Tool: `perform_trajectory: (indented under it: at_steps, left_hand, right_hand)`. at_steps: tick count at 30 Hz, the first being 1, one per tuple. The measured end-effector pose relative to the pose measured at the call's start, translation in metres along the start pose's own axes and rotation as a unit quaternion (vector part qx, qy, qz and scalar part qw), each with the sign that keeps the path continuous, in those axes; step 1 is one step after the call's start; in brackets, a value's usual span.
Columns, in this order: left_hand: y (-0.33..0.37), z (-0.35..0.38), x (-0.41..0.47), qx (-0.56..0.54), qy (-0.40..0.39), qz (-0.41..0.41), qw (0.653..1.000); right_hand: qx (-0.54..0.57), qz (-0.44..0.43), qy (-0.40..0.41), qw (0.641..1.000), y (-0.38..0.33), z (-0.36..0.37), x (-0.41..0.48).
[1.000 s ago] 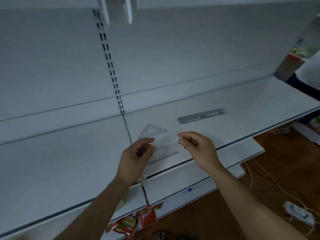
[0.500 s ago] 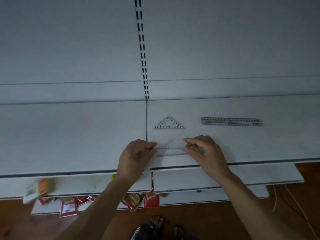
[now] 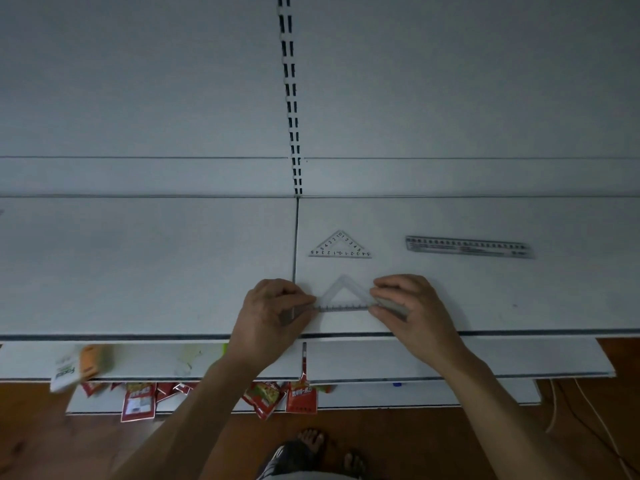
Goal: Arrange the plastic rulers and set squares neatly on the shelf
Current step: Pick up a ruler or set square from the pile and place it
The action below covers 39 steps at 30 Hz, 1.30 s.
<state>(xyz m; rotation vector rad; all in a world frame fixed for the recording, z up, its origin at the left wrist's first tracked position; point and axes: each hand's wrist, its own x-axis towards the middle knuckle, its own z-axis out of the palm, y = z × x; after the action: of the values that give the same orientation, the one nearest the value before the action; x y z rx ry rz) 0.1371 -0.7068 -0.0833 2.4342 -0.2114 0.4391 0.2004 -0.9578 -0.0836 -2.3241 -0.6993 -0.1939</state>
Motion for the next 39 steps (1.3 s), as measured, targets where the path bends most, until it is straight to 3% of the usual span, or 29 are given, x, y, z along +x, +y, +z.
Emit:
perform_trajectory:
  at_steps: [22, 39]
  left_hand:
    - [-0.002, 0.004, -0.002, 0.000, 0.021, 0.011, 1.000]
    - [0.015, -0.010, -0.010, 0.006, -0.004, -0.060, 0.998]
  right_hand:
    - [-0.011, -0.006, 0.027, 1.000, 0.000, 0.003, -0.013]
    - [0.040, 0.030, 0.013, 0.999, -0.005, -0.006, -0.013]
